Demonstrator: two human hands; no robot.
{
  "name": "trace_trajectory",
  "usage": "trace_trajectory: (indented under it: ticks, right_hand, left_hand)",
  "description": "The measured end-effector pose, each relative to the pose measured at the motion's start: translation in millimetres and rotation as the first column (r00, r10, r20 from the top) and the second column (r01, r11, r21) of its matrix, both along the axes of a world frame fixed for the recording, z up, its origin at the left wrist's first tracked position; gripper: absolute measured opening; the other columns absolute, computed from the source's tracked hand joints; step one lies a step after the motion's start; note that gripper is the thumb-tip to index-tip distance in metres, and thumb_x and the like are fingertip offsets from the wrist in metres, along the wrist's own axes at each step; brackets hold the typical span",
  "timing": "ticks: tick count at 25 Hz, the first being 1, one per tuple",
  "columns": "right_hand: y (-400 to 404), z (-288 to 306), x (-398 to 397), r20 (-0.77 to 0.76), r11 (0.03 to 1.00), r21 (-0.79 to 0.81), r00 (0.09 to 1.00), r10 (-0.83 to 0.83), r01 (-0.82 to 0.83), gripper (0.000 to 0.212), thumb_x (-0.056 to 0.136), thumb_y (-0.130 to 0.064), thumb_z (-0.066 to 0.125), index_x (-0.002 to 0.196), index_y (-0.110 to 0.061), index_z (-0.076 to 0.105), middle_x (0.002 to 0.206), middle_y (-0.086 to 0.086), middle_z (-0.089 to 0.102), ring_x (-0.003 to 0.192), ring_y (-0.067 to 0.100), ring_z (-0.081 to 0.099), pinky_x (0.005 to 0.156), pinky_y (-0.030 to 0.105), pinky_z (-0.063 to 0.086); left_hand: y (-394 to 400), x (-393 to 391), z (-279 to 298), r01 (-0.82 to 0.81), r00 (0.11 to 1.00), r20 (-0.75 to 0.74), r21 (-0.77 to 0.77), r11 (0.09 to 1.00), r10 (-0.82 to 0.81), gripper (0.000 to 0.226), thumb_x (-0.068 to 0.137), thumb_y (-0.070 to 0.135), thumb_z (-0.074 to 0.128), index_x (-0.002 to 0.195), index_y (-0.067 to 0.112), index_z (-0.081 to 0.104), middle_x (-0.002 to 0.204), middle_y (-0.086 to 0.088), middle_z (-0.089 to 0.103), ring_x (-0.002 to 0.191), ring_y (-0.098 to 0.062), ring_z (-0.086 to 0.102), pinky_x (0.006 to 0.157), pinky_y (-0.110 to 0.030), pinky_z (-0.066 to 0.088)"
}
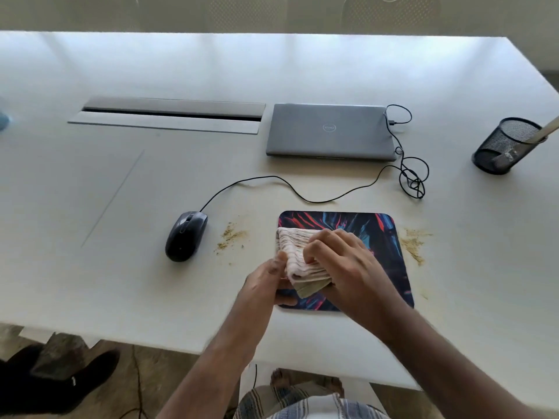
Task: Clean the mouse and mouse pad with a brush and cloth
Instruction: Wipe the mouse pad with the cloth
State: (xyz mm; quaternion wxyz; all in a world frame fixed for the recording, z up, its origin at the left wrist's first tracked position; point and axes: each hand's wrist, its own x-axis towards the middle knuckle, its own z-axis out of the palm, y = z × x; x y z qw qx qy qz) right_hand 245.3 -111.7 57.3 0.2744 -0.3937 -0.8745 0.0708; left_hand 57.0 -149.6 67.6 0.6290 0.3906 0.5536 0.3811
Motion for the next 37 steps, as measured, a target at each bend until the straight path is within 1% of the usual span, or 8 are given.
trace_trajectory:
  ticks: [5, 10, 13, 17, 20, 26, 33, 37]
  right_hand:
    - [1, -4, -22, 0.067, 0.999, -0.039, 0.997, 0.041, -0.038, 0.049, 0.08, -0.028, 0.087, 0.118, -0.024, 0.057, 0.127, -0.003, 0.061, 0.115, 0.022, 0.056, 0.095, 0.037, 0.044]
    - [6, -3, -16, 0.079, 0.973, -0.22, 0.992, 0.095, -0.076, 0.076, 0.07, -0.076, 0.074, 0.128, -0.036, 0.047, 0.143, -0.015, 0.046, 0.134, 0.01, 0.04, 0.111, 0.034, 0.028]
    - [25, 8, -8, -0.089, 0.917, -0.396, 0.992, -0.086, 0.044, 0.105, 0.058, -0.086, 0.073, 0.143, -0.04, 0.034, 0.142, -0.018, 0.039, 0.132, 0.001, 0.033, 0.116, 0.03, 0.025]
    - [58, 22, -13, -0.181, 0.758, -0.652, 0.968, -0.172, 0.013, 0.113, 0.057, -0.071, 0.086, 0.15, -0.034, 0.034, 0.138, -0.012, 0.057, 0.128, 0.006, 0.055, 0.115, 0.035, 0.043]
    - [72, 27, -24, -0.288, 0.573, -0.792, 0.957, -0.049, -0.209, 0.075, 0.062, -0.054, 0.096, 0.124, -0.029, 0.063, 0.115, -0.003, 0.074, 0.101, 0.014, 0.072, 0.095, 0.042, 0.06]
    - [71, 21, -55, -0.513, 0.36, -0.826, 0.844, -0.158, -0.434, 0.052, 0.074, -0.007, 0.091, 0.115, 0.003, 0.06, 0.1, 0.006, 0.074, 0.097, 0.018, 0.07, 0.086, 0.032, 0.057]
    - [69, 18, -74, -0.647, 0.499, -0.718, 0.729, -0.223, -0.485, 0.044, 0.088, -0.006, 0.078, 0.124, 0.009, 0.057, 0.116, 0.033, 0.066, 0.108, 0.031, 0.067, 0.097, 0.051, 0.055]
    - [92, 31, -72, -0.491, 0.75, -0.644, 0.832, -0.256, -0.149, 0.03, 0.088, -0.016, 0.083, 0.107, -0.006, 0.062, 0.087, 0.002, 0.07, 0.08, 0.01, 0.063, 0.073, 0.03, 0.053]
  left_hand:
    - [2, -11, 7, -0.077, 0.952, 0.286, -0.127, 0.989, 0.111, 0.047, 0.104, 0.048, 0.046, 0.136, 0.018, 0.064, 0.127, -0.018, 0.07, 0.119, -0.033, 0.067, 0.105, -0.053, 0.05]
    - [4, -28, 7, -0.162, 0.964, 0.198, -0.104, 0.981, 0.181, 0.03, 0.104, 0.021, 0.051, 0.124, 0.008, 0.068, 0.116, -0.02, 0.074, 0.102, -0.029, 0.071, 0.09, -0.042, 0.058]
    - [3, -40, 7, -0.162, 0.975, 0.147, -0.055, 0.985, 0.168, 0.029, 0.105, 0.02, 0.046, 0.119, 0.014, 0.071, 0.112, -0.015, 0.076, 0.098, -0.025, 0.073, 0.084, -0.036, 0.056]
    - [4, -55, 5, -0.121, 0.993, 0.018, 0.096, 0.988, 0.12, 0.032, 0.095, 0.033, 0.046, 0.1, 0.031, 0.078, 0.105, -0.008, 0.076, 0.096, -0.019, 0.07, 0.083, -0.037, 0.053]
    - [7, -66, 7, -0.12, 0.993, 0.007, 0.158, 0.98, 0.12, 0.032, 0.089, 0.032, 0.046, 0.092, 0.034, 0.078, 0.096, -0.006, 0.075, 0.089, -0.018, 0.067, 0.079, -0.039, 0.053]
    - [19, -87, 15, -0.158, 0.987, 0.079, 0.246, 0.956, 0.143, 0.032, 0.09, 0.027, 0.044, 0.09, 0.027, 0.075, 0.089, -0.003, 0.071, 0.083, -0.013, 0.062, 0.072, -0.032, 0.05]
    - [34, -109, 10, -0.092, 0.993, -0.04, 0.278, 0.956, 0.108, 0.033, 0.096, 0.028, 0.045, 0.113, 0.017, 0.071, 0.104, 0.0, 0.072, 0.101, -0.02, 0.065, 0.09, -0.037, 0.049]
    - [42, -139, 4, -0.171, 0.918, -0.263, 0.412, 0.895, 0.296, 0.041, 0.092, 0.038, 0.056, 0.132, 0.032, 0.062, 0.122, 0.013, 0.069, 0.115, -0.007, 0.064, 0.095, -0.026, 0.053]
